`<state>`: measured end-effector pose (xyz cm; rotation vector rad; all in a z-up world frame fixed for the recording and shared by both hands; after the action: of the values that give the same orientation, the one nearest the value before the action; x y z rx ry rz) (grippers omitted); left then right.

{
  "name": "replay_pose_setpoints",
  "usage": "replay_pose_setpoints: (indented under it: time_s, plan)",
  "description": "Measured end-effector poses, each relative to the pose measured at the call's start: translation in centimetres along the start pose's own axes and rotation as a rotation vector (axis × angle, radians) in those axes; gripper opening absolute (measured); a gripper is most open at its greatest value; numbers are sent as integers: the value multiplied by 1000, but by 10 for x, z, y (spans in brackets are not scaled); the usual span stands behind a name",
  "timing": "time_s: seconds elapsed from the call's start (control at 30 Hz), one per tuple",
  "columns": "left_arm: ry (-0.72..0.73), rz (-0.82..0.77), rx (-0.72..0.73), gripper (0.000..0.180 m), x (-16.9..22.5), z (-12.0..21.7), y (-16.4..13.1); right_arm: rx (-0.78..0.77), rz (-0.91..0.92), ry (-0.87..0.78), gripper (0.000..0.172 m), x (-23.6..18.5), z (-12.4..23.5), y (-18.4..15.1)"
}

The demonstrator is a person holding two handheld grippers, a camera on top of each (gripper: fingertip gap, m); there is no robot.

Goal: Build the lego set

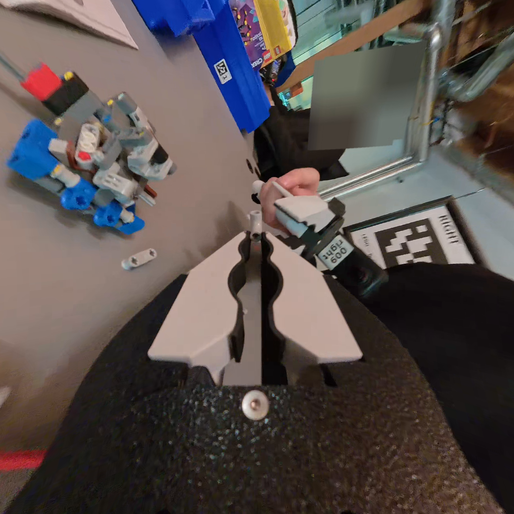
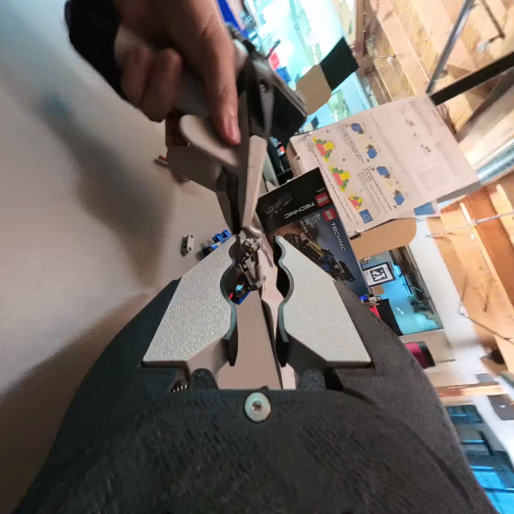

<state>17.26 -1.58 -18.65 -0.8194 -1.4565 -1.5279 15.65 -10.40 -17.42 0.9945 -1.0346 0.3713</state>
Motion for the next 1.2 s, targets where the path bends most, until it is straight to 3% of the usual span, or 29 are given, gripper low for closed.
replay_pose_setpoints:
  time_s: [0.23,0.53,0.77,0.9,1.03,1.13,1.2]
  plan:
    - [-74,136,4,4,-3,-2,-3,-55,163,11,11,-11,-7,0]
    - [-2,147,-50,4,-12,-3,-7,-166,465,-56,4,-25,-11,0]
    - [172,-90,-33,8,-17,-2,1,-196,288,-71,0,-26,-12,-8]
    - [210,-176,-10,1,-16,4,7,-196,240,-98,0,-20,-11,-13]
    - [273,-224,-126,0,-24,10,-5,-245,272,-22,0,-27,-12,-25]
    - [350,-390,-172,0,-18,32,-7,-287,230,13,0,-28,-9,-36]
    - [479,-536,-153,2,-13,58,0,-296,230,-4,0,-26,-7,-37]
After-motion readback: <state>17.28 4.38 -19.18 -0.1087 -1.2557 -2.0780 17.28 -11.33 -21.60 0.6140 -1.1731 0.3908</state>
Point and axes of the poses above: each gripper's, where its closed fingertips meet, z back along the fingers, y out of its top, x = y × z across the jaws, the point moved 5 cm from there along z, back along the fingers, and after that the axes turned 1 degree about -z, right-handed, at the moved point
